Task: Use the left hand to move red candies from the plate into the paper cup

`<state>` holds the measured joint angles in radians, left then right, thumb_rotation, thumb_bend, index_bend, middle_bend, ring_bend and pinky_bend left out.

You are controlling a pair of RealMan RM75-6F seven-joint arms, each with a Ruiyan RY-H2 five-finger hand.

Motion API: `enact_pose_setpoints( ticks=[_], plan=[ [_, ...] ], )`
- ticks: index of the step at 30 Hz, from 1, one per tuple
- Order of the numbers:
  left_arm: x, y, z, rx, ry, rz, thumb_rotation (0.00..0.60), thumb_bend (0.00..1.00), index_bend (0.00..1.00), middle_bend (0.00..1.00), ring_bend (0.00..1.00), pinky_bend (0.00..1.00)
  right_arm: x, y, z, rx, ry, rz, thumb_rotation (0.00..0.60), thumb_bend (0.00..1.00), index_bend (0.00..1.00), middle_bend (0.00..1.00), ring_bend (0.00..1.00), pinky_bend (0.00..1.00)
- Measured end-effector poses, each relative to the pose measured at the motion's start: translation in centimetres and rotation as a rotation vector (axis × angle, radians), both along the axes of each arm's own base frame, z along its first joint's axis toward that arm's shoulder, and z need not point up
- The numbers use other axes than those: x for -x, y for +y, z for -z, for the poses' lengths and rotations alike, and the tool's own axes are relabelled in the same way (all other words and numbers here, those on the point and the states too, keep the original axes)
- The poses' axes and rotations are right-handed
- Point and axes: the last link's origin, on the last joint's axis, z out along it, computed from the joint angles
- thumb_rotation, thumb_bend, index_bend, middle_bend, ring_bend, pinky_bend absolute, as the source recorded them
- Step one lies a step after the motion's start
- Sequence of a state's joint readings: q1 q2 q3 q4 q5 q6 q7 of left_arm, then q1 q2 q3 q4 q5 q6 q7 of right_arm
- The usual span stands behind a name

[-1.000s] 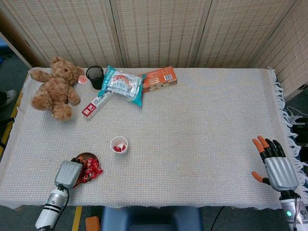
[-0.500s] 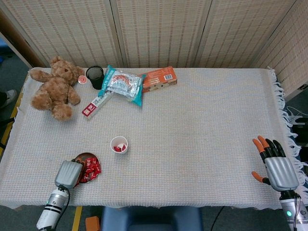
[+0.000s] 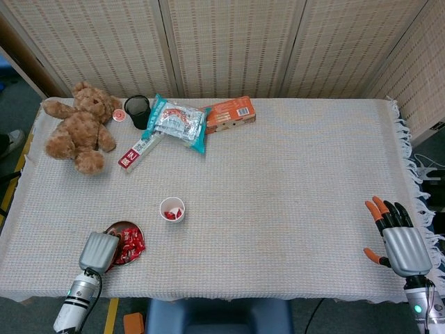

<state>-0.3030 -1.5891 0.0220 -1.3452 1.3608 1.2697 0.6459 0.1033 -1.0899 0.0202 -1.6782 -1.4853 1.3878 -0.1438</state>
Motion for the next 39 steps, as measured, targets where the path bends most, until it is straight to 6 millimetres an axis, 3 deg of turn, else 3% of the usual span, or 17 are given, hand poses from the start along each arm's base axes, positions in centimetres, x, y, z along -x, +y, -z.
enact_pose_setpoints(
  ticks=[10,19,25,30,39],
  plan=[
    [-1.1,0.3,-0.6,-0.026,-0.027,0.052,0.600,0.84,0.75,0.72,0.67,1.00,0.0,0.0,-0.1,0.002,-0.001,-0.001,0.600,0.08,0.00,0.00,0.00,0.00],
    [-3.4,1.1,-2.6,-0.035,-0.105,0.086,0.600,0.84,0.75,0.73,0.68,1.00,0.0,0.1,-0.2,0.005,-0.004,0.000,0.600,0.08,0.00,0.00,0.00,0.00],
    [-6.8,2.8,-4.4,-0.044,-0.191,0.135,0.600,0.84,0.75,0.73,0.68,1.00,0.0,0.0,-0.1,0.004,-0.004,0.002,0.600,0.08,0.00,0.00,0.00,0.00],
    [-10.3,5.4,-5.4,-0.058,-0.235,0.197,0.600,0.84,0.75,0.73,0.68,1.00,0.1,-0.1,-0.2,0.009,-0.003,0.007,0.600,0.08,0.00,0.00,0.00,0.00],
    [-14.6,8.0,-2.6,-0.004,-0.246,0.249,0.600,0.84,0.75,0.73,0.68,1.00,0.3,-0.2,-0.4,0.014,-0.008,0.019,0.600,0.08,0.00,0.00,0.00,0.00]
  ],
)
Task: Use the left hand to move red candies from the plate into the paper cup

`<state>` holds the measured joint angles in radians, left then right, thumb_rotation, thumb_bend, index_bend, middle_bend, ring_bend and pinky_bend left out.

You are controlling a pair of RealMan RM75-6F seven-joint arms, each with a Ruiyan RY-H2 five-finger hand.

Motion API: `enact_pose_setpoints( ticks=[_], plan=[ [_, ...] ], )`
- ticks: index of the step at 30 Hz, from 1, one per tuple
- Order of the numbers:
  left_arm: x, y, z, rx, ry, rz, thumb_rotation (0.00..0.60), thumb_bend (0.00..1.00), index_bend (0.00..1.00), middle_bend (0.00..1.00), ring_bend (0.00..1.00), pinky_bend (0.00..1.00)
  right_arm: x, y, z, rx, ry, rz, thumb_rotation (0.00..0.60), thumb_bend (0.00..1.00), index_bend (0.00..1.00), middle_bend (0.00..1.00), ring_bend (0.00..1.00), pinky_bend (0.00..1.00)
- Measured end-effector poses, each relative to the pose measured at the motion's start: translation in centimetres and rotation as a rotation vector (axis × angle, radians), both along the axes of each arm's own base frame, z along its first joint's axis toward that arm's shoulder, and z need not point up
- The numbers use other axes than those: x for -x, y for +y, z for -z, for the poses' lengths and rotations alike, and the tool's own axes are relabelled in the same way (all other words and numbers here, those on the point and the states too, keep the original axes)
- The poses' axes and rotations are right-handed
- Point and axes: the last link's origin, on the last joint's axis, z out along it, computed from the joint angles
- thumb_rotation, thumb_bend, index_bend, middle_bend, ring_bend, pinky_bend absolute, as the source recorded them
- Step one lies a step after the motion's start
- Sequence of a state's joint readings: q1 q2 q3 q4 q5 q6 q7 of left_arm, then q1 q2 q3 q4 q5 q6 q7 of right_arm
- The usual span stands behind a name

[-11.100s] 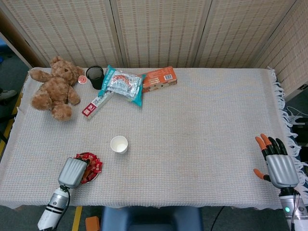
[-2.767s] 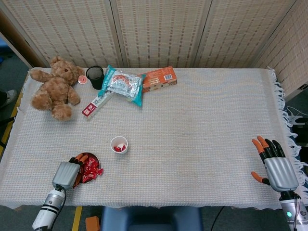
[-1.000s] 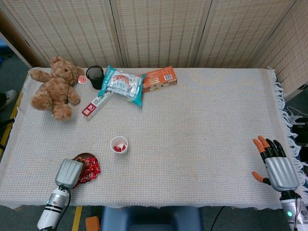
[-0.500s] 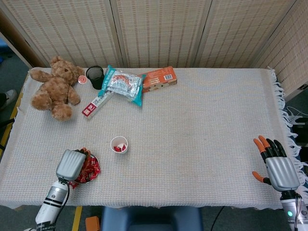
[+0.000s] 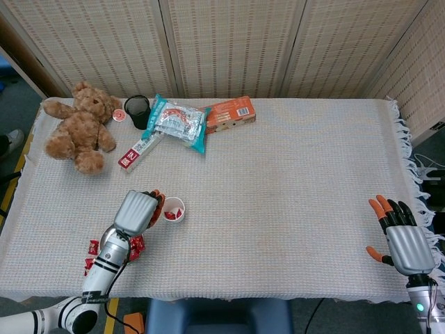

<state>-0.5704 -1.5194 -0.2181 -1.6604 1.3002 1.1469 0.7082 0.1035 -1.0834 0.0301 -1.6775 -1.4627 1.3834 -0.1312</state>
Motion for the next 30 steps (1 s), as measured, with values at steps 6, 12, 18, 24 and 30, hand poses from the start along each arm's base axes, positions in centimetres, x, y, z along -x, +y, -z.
enact_pose_setpoints(
  ticks=[6,12,18,24,30],
  plan=[
    [-0.8,0.9,1.6,0.017,0.016,0.007,0.600,0.84,0.75,0.73,0.68,1.00,0.1,0.0,-0.1,0.002,-0.001,0.004,0.600,0.08,0.00,0.00,0.00,0.00],
    [-2.3,1.4,3.3,0.017,0.033,0.035,0.600,0.84,0.75,0.73,0.68,1.00,0.2,-0.1,-0.3,0.012,-0.005,0.008,0.600,0.08,0.00,0.00,0.00,0.00],
    [-2.9,1.8,4.7,0.027,0.068,0.040,0.600,0.84,0.75,0.73,0.68,1.00,0.2,-0.1,-0.4,0.011,-0.004,0.012,0.600,0.08,0.00,0.00,0.00,0.00],
    [-2.4,2.3,5.3,0.017,0.099,0.031,0.600,0.78,0.69,0.70,0.68,1.00,0.3,-0.1,-0.6,0.018,-0.005,0.015,0.600,0.08,0.00,0.00,0.00,0.00],
    [-2.0,2.2,5.0,0.018,0.104,0.036,0.600,0.67,0.62,0.67,0.65,0.99,0.3,0.0,-0.7,0.023,-0.007,0.013,0.600,0.08,0.00,0.00,0.00,0.00]
  ],
)
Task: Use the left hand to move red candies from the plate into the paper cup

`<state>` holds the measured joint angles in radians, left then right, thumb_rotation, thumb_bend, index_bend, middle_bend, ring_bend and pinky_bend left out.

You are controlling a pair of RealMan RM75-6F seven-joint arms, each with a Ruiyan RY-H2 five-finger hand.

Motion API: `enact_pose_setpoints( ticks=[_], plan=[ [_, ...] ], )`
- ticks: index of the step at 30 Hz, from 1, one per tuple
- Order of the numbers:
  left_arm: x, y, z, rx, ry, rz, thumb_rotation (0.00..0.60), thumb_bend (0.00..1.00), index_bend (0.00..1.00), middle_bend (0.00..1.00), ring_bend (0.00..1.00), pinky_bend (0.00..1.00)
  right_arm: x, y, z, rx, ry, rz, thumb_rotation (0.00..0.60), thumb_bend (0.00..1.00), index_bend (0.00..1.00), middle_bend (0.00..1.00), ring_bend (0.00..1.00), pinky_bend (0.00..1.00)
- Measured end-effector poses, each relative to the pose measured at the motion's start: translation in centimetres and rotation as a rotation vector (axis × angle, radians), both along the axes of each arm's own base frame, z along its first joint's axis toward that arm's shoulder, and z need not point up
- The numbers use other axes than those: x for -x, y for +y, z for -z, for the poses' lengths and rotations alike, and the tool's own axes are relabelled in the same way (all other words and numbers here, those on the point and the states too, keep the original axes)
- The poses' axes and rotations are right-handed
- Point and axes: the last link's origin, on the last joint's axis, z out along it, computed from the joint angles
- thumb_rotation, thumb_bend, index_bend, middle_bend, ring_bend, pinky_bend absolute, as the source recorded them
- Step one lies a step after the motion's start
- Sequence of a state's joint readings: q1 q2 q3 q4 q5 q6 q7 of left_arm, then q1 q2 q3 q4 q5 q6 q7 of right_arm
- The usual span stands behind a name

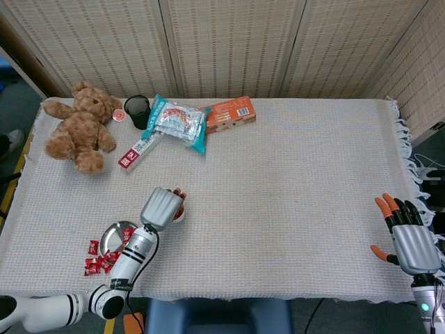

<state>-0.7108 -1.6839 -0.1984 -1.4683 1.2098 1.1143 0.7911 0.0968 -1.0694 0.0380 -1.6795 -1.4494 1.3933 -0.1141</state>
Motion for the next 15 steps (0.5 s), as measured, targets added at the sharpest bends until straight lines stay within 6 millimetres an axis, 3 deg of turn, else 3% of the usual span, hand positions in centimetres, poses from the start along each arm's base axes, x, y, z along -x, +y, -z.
enact_pose_setpoints(
  ticks=[11,15],
  plan=[
    [0.71,-0.10,-0.48,0.027,0.042,0.006,0.600,0.51,0.40,0.45,0.53,0.87,-0.07,0.08,0.08,-0.001,0.003,-0.002,0.600,0.08,0.00,0.00,0.00,0.00],
    [0.55,-0.10,-0.64,0.023,0.039,0.012,0.600,0.49,0.34,0.42,0.51,0.86,-0.04,0.06,0.06,-0.001,0.003,0.000,0.600,0.08,0.00,0.00,0.00,0.00]
  ],
)
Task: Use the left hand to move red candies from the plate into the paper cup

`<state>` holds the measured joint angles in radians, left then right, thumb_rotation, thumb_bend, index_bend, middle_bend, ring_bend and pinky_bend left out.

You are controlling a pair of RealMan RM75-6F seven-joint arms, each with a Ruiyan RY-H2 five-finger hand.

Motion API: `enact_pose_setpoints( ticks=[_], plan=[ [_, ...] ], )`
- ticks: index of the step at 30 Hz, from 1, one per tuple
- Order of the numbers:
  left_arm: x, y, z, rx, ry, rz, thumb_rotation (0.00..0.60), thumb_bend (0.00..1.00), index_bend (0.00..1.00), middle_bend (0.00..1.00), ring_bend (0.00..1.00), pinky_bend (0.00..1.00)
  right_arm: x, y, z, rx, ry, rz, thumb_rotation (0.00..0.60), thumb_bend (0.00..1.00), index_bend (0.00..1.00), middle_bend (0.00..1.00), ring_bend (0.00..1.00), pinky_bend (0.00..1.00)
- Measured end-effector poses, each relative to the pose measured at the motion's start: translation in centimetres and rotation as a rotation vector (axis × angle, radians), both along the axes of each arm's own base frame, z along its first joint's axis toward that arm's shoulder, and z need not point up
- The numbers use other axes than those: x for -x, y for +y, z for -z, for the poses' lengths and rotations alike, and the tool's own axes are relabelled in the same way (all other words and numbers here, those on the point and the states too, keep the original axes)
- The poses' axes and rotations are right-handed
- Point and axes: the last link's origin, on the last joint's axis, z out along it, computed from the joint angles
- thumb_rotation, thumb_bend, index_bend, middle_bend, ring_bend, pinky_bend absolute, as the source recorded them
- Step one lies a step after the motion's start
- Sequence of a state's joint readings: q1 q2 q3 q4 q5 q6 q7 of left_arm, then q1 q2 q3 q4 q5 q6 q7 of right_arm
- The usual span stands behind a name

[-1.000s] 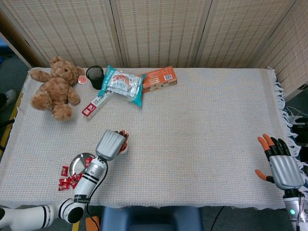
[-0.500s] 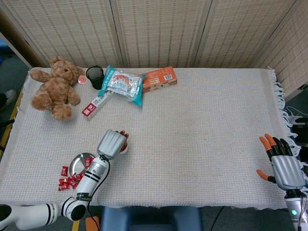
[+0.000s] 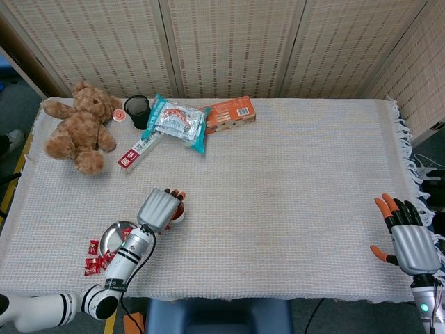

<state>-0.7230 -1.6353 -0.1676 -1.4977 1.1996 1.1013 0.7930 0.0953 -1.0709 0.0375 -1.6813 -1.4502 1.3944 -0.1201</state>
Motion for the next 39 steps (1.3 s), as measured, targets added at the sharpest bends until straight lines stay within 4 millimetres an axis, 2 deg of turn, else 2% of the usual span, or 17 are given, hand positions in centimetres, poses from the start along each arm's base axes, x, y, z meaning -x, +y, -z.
enact_pose_setpoints(
  ticks=[7,10,15,18,20,22,25,29,33,36,39],
  plan=[
    [-0.3,-0.2,0.0,0.007,-0.006,0.009,0.600,0.47,0.33,0.41,0.51,0.86,0.0,0.0,0.0,0.001,0.000,-0.001,0.600,0.08,0.00,0.00,0.00,0.00],
    [-0.4,-0.3,-0.1,0.003,-0.010,0.015,0.600,0.46,0.29,0.38,0.51,0.86,0.0,0.0,0.0,0.001,0.000,-0.002,0.600,0.08,0.00,0.00,0.00,0.00],
    [-0.4,-1.5,-0.9,-0.018,-0.020,0.049,0.600,0.42,0.10,0.19,0.51,0.87,0.0,0.0,0.0,-0.005,0.000,0.000,0.600,0.08,0.00,0.00,0.00,0.00],
    [0.3,-2.8,-2.0,-0.038,-0.039,0.057,0.600,0.41,0.03,0.11,0.52,0.89,0.0,0.1,0.0,-0.006,-0.001,-0.003,0.600,0.08,0.00,0.00,0.00,0.00],
    [1.6,-3.8,-3.0,-0.048,-0.056,0.035,0.600,0.41,0.00,0.06,0.55,0.90,-0.1,0.2,0.0,-0.003,-0.001,-0.006,0.600,0.08,0.00,0.00,0.00,0.00],
    [3.0,-4.7,-3.8,-0.050,-0.071,0.003,0.600,0.41,0.00,0.07,0.56,0.90,-0.1,0.2,0.0,-0.005,-0.001,-0.010,0.600,0.08,0.00,0.00,0.00,0.00],
    [5.5,-6.4,-5.1,-0.049,-0.096,-0.056,0.600,0.40,0.04,0.16,0.59,0.91,-0.2,0.3,0.2,-0.013,0.001,-0.013,0.600,0.08,0.00,0.00,0.00,0.00],
    [9.0,-9.2,-6.4,-0.065,-0.114,-0.127,0.600,0.40,0.10,0.33,0.60,0.91,-0.4,0.3,0.6,-0.026,0.006,-0.018,0.600,0.08,0.00,0.00,0.00,0.00],
    [12.2,-11.6,-7.6,-0.115,-0.117,-0.194,0.600,0.40,0.10,0.39,0.60,0.91,-0.4,0.3,0.8,-0.036,0.007,-0.021,0.600,0.08,0.00,0.00,0.00,0.00],
    [14.5,-13.3,-8.3,-0.137,-0.101,-0.251,0.600,0.40,0.09,0.31,0.60,0.91,-0.5,0.2,1.0,-0.045,0.011,-0.022,0.600,0.08,0.00,0.00,0.00,0.00],
    [16.5,-15.0,-8.6,-0.131,-0.077,-0.322,0.600,0.40,0.05,0.14,0.60,0.92,-0.5,0.2,1.2,-0.049,0.013,-0.023,0.600,0.08,0.00,0.00,0.00,0.00]
  ],
)
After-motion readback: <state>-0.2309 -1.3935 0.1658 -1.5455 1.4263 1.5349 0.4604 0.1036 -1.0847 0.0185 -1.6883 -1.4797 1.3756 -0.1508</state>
